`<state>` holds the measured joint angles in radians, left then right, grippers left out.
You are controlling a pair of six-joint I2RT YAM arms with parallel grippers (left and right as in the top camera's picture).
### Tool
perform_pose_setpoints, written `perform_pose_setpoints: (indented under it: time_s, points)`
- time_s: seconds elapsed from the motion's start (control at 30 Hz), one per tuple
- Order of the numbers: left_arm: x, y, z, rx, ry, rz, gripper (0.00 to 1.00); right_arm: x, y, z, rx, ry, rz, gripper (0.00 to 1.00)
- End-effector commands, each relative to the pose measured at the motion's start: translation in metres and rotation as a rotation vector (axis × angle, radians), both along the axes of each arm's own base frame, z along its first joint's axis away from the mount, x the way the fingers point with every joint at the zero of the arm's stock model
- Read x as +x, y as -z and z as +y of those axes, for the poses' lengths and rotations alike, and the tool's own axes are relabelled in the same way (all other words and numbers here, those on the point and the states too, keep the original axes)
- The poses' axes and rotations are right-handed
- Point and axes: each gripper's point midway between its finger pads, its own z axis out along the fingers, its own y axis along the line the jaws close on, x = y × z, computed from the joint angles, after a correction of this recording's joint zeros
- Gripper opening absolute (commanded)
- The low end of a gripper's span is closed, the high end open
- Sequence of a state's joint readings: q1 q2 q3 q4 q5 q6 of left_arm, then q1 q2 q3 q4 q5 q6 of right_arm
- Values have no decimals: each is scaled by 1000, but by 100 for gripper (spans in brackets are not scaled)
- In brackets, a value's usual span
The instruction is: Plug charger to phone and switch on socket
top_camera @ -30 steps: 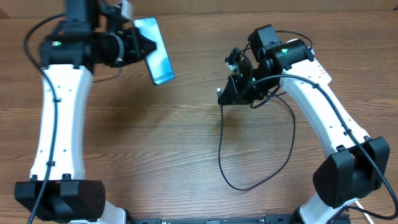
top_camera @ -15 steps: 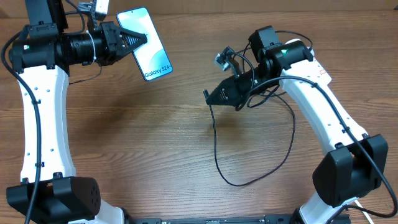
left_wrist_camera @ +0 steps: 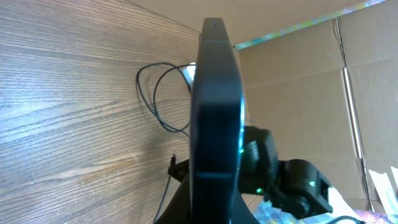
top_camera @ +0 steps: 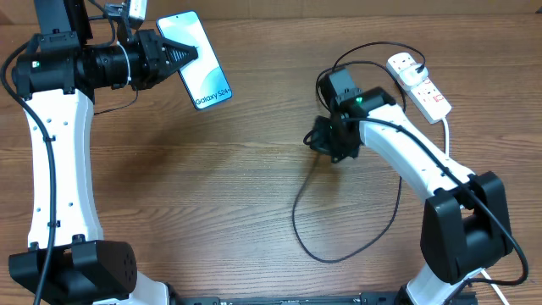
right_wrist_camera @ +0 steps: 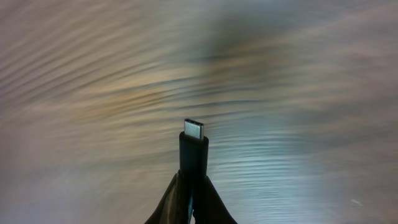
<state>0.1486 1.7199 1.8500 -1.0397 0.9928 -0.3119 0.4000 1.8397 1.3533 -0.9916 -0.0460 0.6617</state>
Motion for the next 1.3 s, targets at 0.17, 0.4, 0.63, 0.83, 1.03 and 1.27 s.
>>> perform_pose_setpoints:
  time_s: [0.17,0.4,0.63,0.83,1.03,1.27]
  points:
    - [-3,-9,-1,-11,7,-22,4,-11,36,-37,-161,252,-5,4]
    - [-3,-9,-1,-11,7,-22,4,-15,46,-37,-160,269,11,5]
    - [-3,-9,-1,-11,7,-21,4,-11,46,-37,-156,272,-3,37]
    - [-3,-9,-1,-11,7,-22,4,-6,45,-39,-140,277,-14,37]
    - [-3,-9,-1,-11,7,-22,4,10,42,-7,27,112,-52,31]
    - [-3,-9,-1,-11,7,-22,4,15,38,7,86,31,-79,31]
